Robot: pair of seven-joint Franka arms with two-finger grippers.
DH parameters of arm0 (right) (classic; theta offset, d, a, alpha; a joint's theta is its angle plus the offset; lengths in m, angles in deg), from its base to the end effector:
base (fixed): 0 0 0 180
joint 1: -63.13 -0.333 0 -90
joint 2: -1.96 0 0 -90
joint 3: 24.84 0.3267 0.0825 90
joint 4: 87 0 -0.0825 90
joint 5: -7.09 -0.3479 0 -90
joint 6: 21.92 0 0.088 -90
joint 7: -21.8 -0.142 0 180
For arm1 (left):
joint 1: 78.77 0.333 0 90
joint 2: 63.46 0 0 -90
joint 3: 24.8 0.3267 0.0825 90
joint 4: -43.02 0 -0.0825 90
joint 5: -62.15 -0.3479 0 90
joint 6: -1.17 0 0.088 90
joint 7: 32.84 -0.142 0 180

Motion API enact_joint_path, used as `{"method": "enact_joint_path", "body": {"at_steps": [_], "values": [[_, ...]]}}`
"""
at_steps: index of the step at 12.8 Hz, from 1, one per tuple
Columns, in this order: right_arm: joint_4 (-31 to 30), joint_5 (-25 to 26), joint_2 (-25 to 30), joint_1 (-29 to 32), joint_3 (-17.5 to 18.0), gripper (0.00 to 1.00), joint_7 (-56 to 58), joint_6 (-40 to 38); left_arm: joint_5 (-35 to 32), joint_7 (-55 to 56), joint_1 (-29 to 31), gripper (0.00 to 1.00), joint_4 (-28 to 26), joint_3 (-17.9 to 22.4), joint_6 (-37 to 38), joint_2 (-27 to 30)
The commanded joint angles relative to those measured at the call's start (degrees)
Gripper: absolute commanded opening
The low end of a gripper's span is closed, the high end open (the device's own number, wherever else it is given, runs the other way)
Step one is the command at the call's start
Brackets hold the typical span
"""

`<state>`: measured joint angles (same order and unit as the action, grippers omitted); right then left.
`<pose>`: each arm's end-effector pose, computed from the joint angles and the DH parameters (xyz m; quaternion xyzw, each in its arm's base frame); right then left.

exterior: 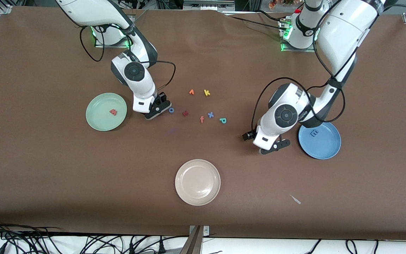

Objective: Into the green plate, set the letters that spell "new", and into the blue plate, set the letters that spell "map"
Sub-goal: 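Grasp the green u and yellow a with the right and left grippers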

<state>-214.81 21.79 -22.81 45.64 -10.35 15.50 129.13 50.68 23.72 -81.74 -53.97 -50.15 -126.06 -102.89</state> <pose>0.4477 0.2861 0.1873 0.9474 0.3200 0.0016 0.0089 0.5830 -0.2705 0.2170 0.9730 0.2178 -0.0743 0.0175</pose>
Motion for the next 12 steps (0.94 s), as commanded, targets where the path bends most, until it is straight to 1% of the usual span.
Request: {"method": "enact_joint_path", "body": {"at_steps": [1,2,3,4,5,6,7,9,11,12], "values": [[1.42,1.56,-1.6,-0.27,-0.17,0.53,0.41,1.35,0.57,7.92,-3.18,1.0,4.78,1.62,0.31,-4.07],[1.6,1.65,-1.86,-0.27,-0.17,0.43,0.49,1.36,0.48,10.13,-3.27,1.0,4.97,1.71,0.31,-4.34],[1.86,1.65,-2.03,-0.27,-0.17,0.27,0.49,1.36,0.31,11.37,-3.19,1.0,4.71,1.8,-0.82,-4.34],[2.12,1.65,-2.04,-0.27,-0.17,0.16,0.58,1.36,0.31,11.99,-3.19,1.0,3.92,1.89,-3.09,-4.34],[2.13,1.65,-2.04,-0.27,-0.17,0.08,0.49,1.36,-0.22,13.04,-3.53,1.0,2.7,2.15,-4.77,-4.51],[2.13,1.65,-2.04,-0.35,-0.17,0.05,0.58,1.36,-1.96,13.49,-3.54,1.0,1.38,2.24,-6.09,-4.43],[2.13,1.65,-1.95,-0.35,-0.17,0.02,0.58,1.1,-2.33,14.19,-3.45,0.99,1.02,2.24,-6.19,-4.34],[2.13,1.65,0.58,-0.18,-0.43,0.02,0.76,-1.78,-3.2,15.59,-3.62,0.91,0.05,2.24,-6.19,-3.99],[2.39,1.56,4.88,0.08,-0.96,0.02,0.76,-8.37,-5.4,18.23,-3.54,0.8,-1.62,2.15,-6.36,-3.73],[2.39,1.48,6.91,0.08,-2.79,0.02,0.76,-11.18,-5.58,18.33,-3.54,0.75,-2.15,2.06,-6.37,-3.73]]}}
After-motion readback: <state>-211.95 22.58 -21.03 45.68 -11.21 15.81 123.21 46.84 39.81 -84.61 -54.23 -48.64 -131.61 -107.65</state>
